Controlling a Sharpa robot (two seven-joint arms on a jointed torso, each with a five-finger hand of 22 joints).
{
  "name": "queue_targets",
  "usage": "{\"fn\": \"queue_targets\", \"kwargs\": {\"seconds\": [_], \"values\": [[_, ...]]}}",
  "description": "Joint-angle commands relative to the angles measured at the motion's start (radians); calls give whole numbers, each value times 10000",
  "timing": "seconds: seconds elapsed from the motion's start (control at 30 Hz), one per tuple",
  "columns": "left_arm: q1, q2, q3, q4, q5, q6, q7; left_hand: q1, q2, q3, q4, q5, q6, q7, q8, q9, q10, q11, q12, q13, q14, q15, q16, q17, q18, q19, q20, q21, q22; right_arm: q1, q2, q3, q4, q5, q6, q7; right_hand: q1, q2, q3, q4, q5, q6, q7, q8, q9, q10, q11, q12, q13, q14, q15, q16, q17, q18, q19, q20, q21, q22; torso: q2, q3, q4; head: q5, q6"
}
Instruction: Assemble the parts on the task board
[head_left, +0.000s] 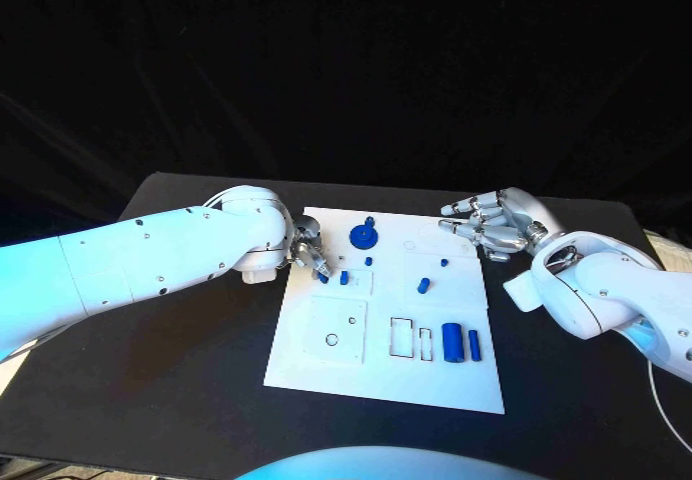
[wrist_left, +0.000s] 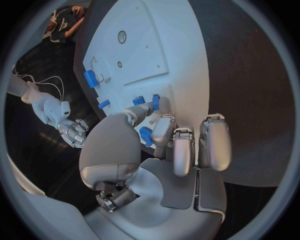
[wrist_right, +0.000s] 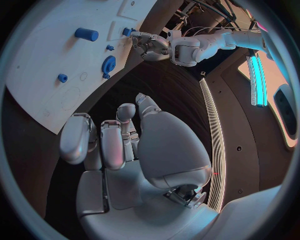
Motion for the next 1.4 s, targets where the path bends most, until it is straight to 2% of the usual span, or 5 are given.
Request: {"fn": "queue_targets", "kwargs": {"seconds": [0.03, 0.6, 1.0, 1.17, 1.4], "values": [[-62, 39, -44, 40, -7, 255, 11, -235, 28, -332, 153, 32, 300, -235, -72, -46, 80, -34, -45, 16, 1032, -78, 30, 2630, -174, 72, -11, 42, 609, -6, 1, 1, 16, -22, 132, 18, 89, 21, 8, 65, 65, 65, -28, -65, -1, -84, 4, -44, -12, 451, -54, -41, -11, 177, -4, 4, -57, -4, 2, -9, 0, -11, -8], [-60, 87, -44, 26, -9, 224, -44, -541, 113, -1073, 557, 25, 402, -245, -158, -91, 102, -39, -44, 76, 1032, -89, 30, 2630, -179, 90, -25, 49, 648, -6, 8, 1, 24, -22, 127, 23, 89, 21, 8, 65, 65, 65, -28, -65, -1, -84, 4, -44, -12, 451, -54, -41, -11, 177, -4, 4, -57, -4, 0, -20, 15, -41, -26], [-60, 16, -39, -19, -9, 73, -86, -1186, -172, -3007, 1460, -33, 558, -242, -236, -129, 119, -35, -50, 145, 1032, -87, 30, 2630, -186, 107, -26, 50, 696, -6, 0, 1, 23, -22, 120, 18, 88, 21, 7, 67, 71, 65, -28, -65, -2, -85, 5, -47, -15, 451, -54, -43, -13, 177, -4, 4, -58, -4, -1, -22, 6, -55, -20], [-51, -195, -12, 140, -9, -165, -40, -1079, -57, -4154, 2045, -1190, 584, -254, -295, -148, 110, -41, -98, 143, 1032, -95, 30, 2630, -186, 114, -40, 41, 719, -6, -4, 1, 10, -22, 127, 13, 84, 18, 5, 78, 96, 66, -27, -66, -2, -93, 5, -59, -29, 449, -53, -50, -19, 177, -4, 4, -59, -5, -7, -25, 13, -108, -4], [46, -596, 100, 452, 469, -1371, 627, -773, 167, -4857, 2266, -1304, 448, -188, -406, -182, -94, 9, -482, -216, 1032, -68, 30, 2630, -96, -85, -19, -289, 382, -6, -7, 0, -11, -22, 124, 9, 84, 18, 5, 78, 96, 66, -27, -66, -2, -93, 5, -59, -29, 449, -53, -50, -19, 177, -4, 4, -59, -5, -10, -15, 17, -106, 22]]}}
